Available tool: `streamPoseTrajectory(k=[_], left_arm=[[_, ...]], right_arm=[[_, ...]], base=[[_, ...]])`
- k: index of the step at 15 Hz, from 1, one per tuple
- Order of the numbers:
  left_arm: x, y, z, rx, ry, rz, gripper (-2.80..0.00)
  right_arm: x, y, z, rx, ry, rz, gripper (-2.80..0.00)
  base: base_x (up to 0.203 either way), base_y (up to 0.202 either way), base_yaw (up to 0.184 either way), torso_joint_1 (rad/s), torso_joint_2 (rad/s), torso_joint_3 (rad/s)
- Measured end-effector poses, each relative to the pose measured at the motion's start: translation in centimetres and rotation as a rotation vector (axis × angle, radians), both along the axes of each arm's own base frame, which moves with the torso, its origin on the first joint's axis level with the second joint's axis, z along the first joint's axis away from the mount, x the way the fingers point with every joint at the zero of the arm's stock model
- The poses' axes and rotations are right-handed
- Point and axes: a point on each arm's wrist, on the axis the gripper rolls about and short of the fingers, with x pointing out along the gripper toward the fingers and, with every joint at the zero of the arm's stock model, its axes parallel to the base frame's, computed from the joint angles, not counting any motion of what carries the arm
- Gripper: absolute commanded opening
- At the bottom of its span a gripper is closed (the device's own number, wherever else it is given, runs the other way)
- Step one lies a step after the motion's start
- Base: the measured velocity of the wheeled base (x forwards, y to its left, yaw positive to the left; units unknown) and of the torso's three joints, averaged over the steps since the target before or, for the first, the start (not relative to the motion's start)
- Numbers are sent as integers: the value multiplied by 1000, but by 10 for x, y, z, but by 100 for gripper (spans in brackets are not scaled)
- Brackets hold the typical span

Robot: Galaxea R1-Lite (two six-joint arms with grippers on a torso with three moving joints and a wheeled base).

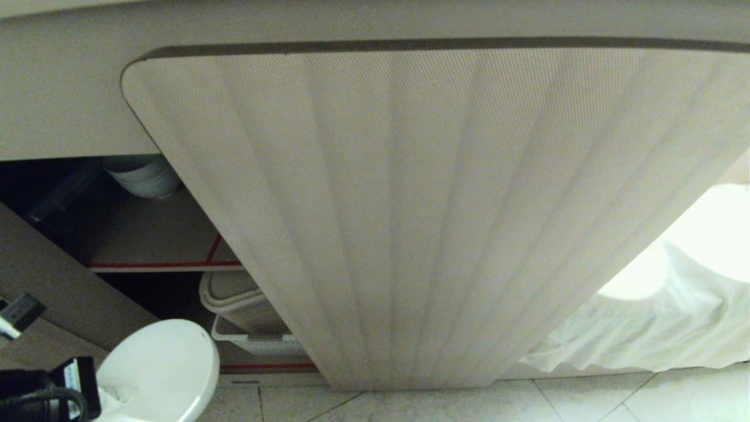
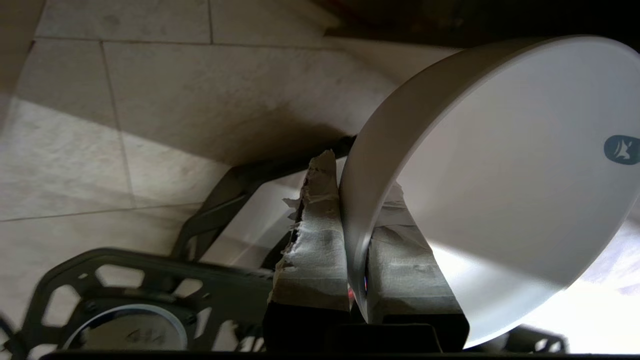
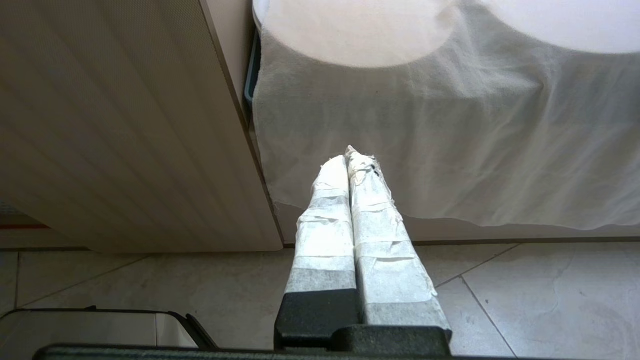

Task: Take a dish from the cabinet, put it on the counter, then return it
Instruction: Put it back into the cabinet

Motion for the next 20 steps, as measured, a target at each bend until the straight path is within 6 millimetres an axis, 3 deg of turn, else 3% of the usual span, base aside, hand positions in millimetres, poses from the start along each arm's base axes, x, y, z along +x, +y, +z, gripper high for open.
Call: streamPoseTrajectory(k=[11, 20], left_arm=[[50, 2, -3, -139, -27, 174, -280], [84, 18, -13, -259, -44, 278, -280]], right_arm=[[0, 0, 0, 0, 0, -1, -280], [0, 0, 0, 0, 0, 0, -280]], base=[[0, 0, 0, 0, 0, 0], [0, 0, 0, 0, 0, 0]])
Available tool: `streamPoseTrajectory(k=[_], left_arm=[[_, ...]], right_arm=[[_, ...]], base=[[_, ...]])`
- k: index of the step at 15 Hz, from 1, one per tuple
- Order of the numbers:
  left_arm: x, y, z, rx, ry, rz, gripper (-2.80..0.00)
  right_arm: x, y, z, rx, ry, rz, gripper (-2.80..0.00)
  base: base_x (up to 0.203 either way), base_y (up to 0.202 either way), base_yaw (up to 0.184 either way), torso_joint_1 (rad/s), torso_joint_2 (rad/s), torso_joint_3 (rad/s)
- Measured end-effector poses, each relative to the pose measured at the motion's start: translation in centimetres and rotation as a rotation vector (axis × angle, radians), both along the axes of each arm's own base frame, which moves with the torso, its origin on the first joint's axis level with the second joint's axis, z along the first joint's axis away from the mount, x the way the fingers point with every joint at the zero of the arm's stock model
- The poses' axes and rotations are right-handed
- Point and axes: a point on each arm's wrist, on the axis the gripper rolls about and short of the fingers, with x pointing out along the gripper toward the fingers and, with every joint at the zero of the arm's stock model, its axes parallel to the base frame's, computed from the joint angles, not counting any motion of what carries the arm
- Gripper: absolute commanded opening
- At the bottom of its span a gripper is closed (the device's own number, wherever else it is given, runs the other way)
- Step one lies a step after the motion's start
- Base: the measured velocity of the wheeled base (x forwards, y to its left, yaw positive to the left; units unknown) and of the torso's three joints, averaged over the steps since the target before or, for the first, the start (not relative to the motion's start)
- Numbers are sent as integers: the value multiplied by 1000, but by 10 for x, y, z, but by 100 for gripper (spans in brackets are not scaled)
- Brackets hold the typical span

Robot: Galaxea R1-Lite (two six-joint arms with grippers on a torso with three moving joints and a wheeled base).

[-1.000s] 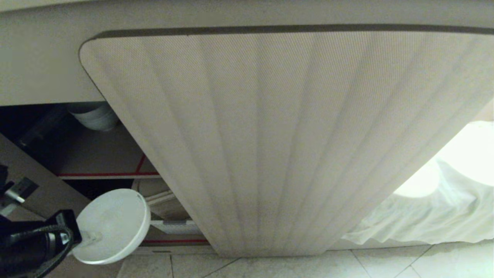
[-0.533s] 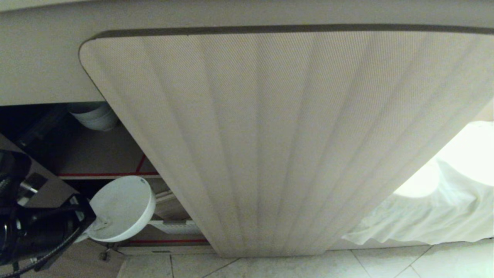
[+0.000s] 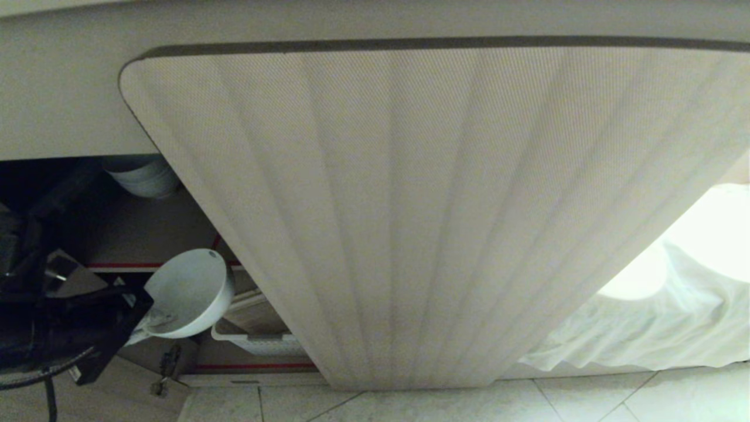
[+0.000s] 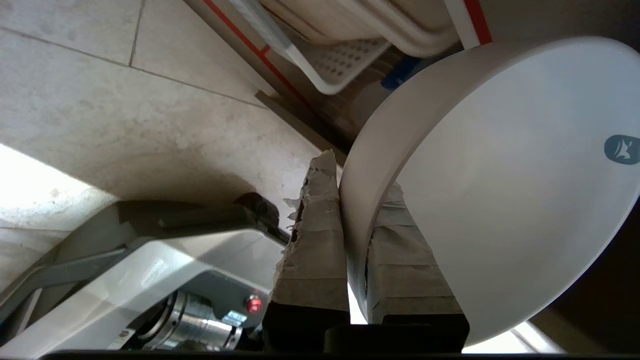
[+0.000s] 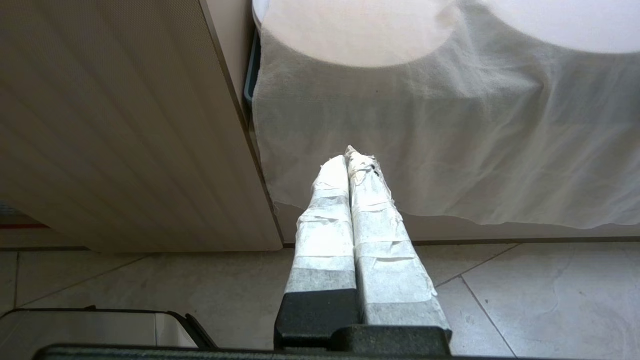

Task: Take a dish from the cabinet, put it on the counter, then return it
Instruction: Put it back into the cabinet

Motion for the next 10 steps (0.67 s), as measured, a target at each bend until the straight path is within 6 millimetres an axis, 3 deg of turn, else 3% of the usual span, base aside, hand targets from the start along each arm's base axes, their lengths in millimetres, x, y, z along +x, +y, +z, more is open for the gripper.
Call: streamPoseTrajectory(k=[10], left_arm=[[47, 5, 0, 17, 16, 28, -280]], right_arm=[[0, 0, 0, 0, 0, 0, -280]], base=[[0, 0, 0, 0, 0, 0]])
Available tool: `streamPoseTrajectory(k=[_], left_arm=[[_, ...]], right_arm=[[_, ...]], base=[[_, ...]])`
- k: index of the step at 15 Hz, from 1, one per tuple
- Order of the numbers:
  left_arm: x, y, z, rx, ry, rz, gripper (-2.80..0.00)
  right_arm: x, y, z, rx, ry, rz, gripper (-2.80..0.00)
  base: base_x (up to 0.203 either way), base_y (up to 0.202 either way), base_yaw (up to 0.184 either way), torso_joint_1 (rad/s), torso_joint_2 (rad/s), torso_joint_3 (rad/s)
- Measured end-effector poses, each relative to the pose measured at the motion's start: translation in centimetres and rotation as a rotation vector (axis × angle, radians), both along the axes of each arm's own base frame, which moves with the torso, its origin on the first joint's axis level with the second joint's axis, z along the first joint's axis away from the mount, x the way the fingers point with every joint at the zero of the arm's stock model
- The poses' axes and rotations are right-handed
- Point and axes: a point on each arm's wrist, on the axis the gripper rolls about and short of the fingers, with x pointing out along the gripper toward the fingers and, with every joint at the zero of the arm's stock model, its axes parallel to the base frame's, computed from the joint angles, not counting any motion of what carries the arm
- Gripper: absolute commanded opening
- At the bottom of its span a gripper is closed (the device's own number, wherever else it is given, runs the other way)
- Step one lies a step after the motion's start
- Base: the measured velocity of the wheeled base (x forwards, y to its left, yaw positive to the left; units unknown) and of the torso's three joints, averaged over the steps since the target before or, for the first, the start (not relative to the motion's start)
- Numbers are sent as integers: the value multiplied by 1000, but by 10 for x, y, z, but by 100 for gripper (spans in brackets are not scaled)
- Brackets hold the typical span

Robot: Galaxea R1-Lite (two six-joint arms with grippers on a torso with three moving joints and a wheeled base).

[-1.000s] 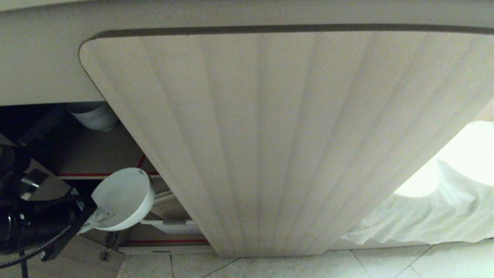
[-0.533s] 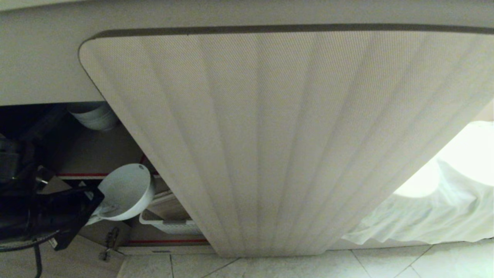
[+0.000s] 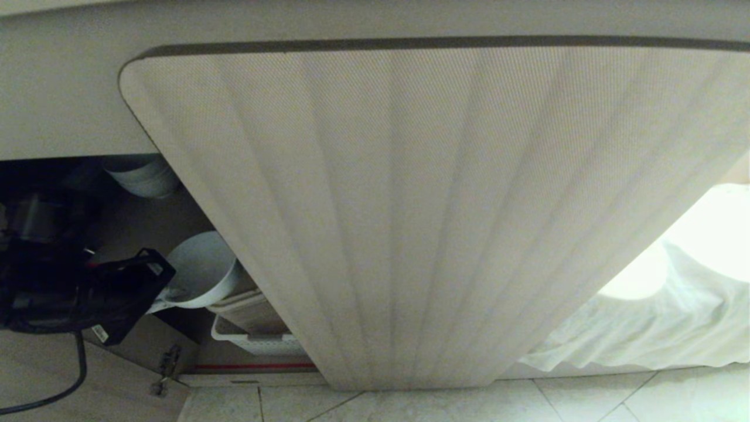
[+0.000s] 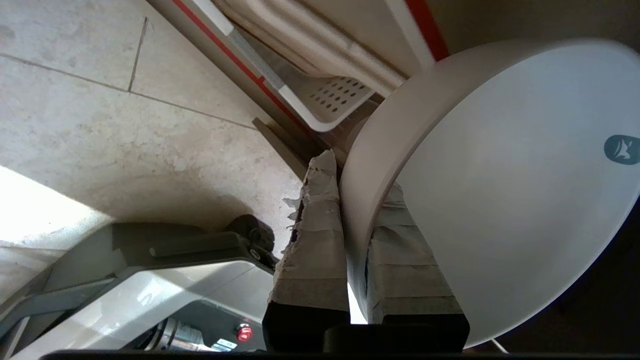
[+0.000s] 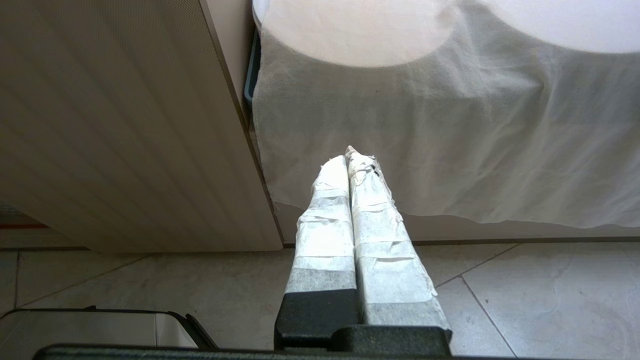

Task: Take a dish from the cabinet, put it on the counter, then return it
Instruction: Put it back into the cabinet

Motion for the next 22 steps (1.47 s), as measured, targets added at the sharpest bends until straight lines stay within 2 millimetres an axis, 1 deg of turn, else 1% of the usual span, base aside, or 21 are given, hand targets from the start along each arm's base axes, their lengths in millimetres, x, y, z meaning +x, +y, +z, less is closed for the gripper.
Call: streamPoseTrajectory(k=[6, 10, 12, 16, 22], left_arm=[[16, 2, 0, 15, 6, 11, -280], [18, 2, 1, 14, 18, -46, -280], [19, 5, 0, 30, 13, -86, -280], [25, 15, -5, 56, 17, -110, -280], [42, 22, -12, 64, -15, -97, -280]], right_arm=[[0, 0, 0, 0, 0, 0, -280], [0, 0, 0, 0, 0, 0, -280], [0, 0, 0, 0, 0, 0, -280], [0, 0, 0, 0, 0, 0, -280], [0, 0, 0, 0, 0, 0, -280]], base=[[0, 0, 0, 0, 0, 0], [0, 0, 0, 0, 0, 0], [0, 0, 0, 0, 0, 0], [0, 0, 0, 0, 0, 0], [0, 0, 0, 0, 0, 0]])
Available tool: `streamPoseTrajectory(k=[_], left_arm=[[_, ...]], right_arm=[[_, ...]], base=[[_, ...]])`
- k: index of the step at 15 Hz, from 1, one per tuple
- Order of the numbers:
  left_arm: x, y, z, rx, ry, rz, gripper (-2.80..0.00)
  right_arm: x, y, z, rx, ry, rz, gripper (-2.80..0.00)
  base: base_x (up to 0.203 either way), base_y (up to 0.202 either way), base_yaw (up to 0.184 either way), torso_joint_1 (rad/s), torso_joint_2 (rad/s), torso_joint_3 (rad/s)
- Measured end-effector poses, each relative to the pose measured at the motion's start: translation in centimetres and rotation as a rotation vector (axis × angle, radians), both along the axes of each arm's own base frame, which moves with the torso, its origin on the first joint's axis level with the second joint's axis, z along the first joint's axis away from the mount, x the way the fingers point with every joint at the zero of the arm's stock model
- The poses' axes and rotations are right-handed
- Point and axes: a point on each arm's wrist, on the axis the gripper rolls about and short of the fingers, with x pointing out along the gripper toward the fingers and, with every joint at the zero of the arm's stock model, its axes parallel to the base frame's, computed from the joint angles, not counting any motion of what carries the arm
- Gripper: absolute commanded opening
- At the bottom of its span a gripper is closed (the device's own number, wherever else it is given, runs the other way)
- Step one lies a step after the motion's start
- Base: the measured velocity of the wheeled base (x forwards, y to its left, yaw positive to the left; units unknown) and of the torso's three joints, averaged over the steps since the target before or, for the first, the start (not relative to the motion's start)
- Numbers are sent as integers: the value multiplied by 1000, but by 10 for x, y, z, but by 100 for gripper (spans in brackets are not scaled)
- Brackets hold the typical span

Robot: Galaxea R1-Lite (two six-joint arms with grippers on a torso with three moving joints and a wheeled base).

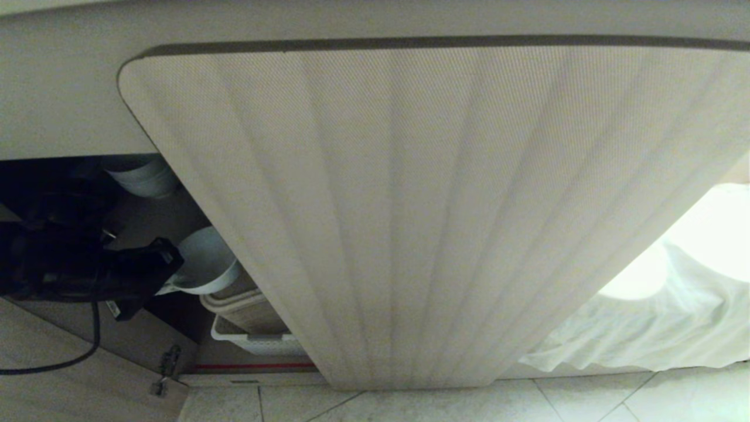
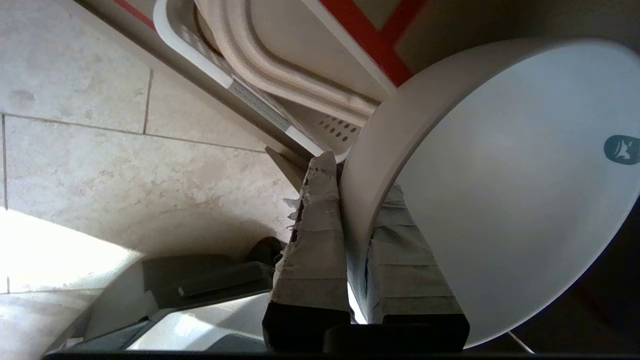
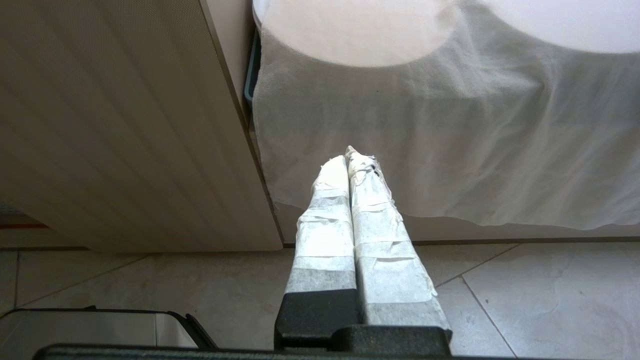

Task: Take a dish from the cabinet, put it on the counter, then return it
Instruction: Put it back into the cabinet

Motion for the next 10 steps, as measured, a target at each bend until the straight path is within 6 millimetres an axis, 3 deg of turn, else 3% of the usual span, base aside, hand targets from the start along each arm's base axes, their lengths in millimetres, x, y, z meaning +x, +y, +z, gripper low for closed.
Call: streamPoseTrajectory(k=[10], left_arm=[[27, 2, 4, -41, -11, 105, -280]], right_arm=[[0, 0, 0, 0, 0, -1, -280]], base=[[0, 0, 0, 0, 0, 0]])
